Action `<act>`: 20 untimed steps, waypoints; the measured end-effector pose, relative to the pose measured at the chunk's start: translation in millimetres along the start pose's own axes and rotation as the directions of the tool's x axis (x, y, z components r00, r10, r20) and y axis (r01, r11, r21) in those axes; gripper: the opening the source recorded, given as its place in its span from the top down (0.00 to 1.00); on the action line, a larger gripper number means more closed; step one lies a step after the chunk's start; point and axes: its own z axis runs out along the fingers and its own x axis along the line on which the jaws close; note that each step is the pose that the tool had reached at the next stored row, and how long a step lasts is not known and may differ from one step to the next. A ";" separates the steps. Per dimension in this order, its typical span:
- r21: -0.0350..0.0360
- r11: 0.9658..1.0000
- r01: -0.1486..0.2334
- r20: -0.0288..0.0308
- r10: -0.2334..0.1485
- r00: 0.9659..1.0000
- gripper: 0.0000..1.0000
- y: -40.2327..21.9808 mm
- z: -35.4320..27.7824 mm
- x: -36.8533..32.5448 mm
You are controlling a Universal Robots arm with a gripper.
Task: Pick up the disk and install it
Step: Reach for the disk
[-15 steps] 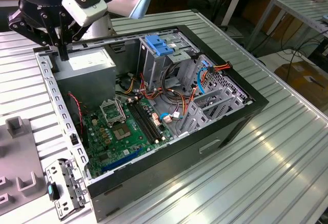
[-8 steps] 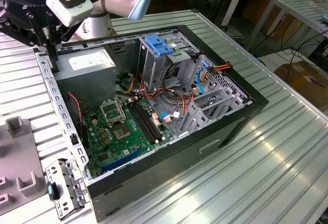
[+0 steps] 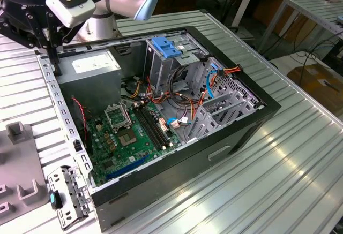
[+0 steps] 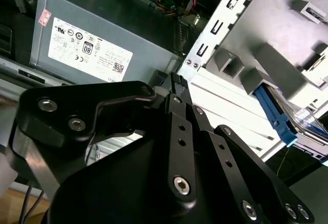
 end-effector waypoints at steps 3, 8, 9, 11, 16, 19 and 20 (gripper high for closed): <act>0.000 1.000 0.000 0.000 0.000 1.000 0.89 1.1 -0.1 5.9; 0.000 1.000 0.000 0.000 0.000 1.000 0.89 3.7 -0.3 22.6; 0.000 1.000 0.000 0.000 0.000 1.000 0.89 4.7 -0.3 25.5; 0.000 1.000 0.000 0.000 0.000 1.000 0.89 8.7 -0.2 28.7; 0.000 1.000 0.000 0.000 0.000 1.000 0.89 16.5 0.0 32.5; 0.000 1.000 0.000 0.000 0.000 1.000 0.89 16.6 0.1 32.7; 0.000 1.000 0.000 0.000 0.000 1.000 0.89 16.7 0.0 32.7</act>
